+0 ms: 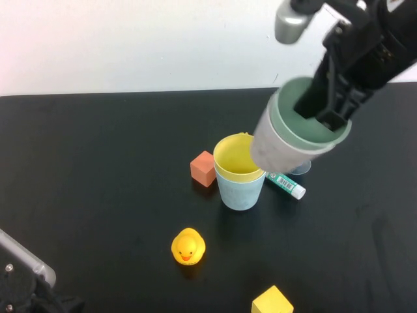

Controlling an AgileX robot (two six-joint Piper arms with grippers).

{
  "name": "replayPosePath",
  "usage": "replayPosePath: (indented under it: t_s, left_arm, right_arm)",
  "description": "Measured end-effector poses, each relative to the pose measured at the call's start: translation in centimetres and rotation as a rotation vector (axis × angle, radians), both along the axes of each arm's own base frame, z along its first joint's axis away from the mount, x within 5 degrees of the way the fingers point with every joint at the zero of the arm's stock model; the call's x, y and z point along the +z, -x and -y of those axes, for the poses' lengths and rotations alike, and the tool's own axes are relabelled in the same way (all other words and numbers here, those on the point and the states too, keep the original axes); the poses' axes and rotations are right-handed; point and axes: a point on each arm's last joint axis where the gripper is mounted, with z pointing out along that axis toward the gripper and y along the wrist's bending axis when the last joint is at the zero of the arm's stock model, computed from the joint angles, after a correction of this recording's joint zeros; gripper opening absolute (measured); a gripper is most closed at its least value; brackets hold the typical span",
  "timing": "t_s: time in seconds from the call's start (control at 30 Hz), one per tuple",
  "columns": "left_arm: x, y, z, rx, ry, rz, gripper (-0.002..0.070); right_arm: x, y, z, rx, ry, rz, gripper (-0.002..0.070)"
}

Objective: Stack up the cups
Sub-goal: Place the pink cup on the yellow cup

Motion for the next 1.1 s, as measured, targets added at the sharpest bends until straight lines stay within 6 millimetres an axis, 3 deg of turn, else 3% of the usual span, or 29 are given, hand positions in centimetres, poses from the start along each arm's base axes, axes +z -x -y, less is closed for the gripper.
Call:
replayPosePath:
  t_s: [0.13, 0.33, 0.5, 0.73, 1.0, 1.1]
  left_arm:
    - [0.0, 0.0, 0.0, 0.0, 0.0, 0.0, -0.0001]
    - [0.0, 0.0, 0.0, 0.0, 0.001, -0.001, -0.0001]
    - [0.0, 0.1, 0.1, 0.001, 0.015, -0.011, -0.0001]
    - [0.0, 0.1, 0.2, 0.002, 0.033, -0.023, -0.0001]
    - [-0.1, 0.2, 0.2, 0.002, 0.035, -0.026, -0.0001]
    - [-0.1, 0.1, 0.2, 0.003, 0.031, -0.024, -0.0001]
  right_arm:
    - [-1.0, -1.6, -0.8, -0.015, -0.021, 0.031, 0.0041]
    - [-5.1, -4.5, -2.4, -0.027, 0.01, -0.026, 0.0041]
    - [-5.8, -5.3, -3.1, -0.039, -0.036, -0.014, 0.0041]
    - [-5.4, -5.5, -3.3, -0.037, -0.055, -0.009, 0.0041]
    - [-1.1, -5.3, -3.5, -0.008, -0.122, 0.07, 0.0041]
    - [-0.8, -5.7, -3.8, -0.005, -0.136, 0.086, 0.0041]
